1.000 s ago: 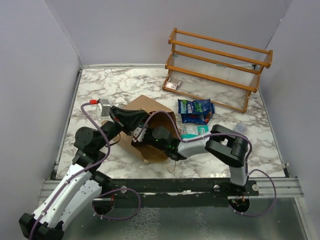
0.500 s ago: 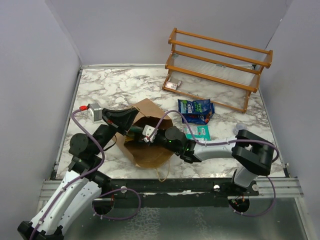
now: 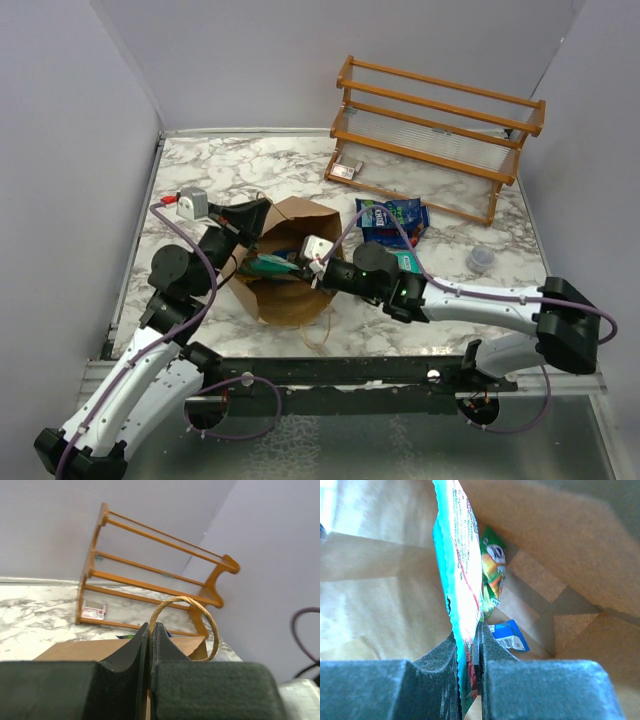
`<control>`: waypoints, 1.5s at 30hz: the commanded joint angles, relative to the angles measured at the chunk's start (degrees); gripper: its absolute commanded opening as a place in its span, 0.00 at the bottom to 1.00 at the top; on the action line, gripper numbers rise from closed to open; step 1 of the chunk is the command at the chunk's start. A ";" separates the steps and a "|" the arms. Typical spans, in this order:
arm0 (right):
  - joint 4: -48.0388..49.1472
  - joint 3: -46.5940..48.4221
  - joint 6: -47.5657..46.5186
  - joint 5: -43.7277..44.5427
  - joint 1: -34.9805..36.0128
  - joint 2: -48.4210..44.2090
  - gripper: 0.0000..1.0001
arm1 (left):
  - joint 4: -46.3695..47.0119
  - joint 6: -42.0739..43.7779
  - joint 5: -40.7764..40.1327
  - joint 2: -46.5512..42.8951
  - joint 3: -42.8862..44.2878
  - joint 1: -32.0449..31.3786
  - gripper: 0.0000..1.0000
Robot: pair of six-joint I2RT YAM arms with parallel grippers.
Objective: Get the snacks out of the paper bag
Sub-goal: Take out the snack from the paper bag, then place the snack at the center of the board.
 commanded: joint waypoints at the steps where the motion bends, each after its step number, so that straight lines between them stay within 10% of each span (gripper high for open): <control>1: -9.69 4.92 6.33 -0.63 0.00 -6.91 0.01 | -3.40 -0.30 -11.87 1.38 4.43 -0.14 0.00; 21: -41.43 35.17 12.44 27.64 0.00 -19.13 0.01 | -3.41 12.66 -25.09 9.20 11.99 -0.14 0.00; 33: -33.93 17.70 2.21 65.42 -1.70 -23.20 0.01 | -3.58 14.81 -25.68 8.62 11.70 -0.16 0.00; 37: -54.59 14.89 25.79 51.10 -9.38 -23.19 0.01 | -3.13 15.24 -25.86 8.69 11.40 -0.15 0.00; 45: -53.52 8.36 37.20 12.58 -19.43 -25.64 0.01 | -3.31 15.13 -25.20 9.12 10.96 -0.14 0.00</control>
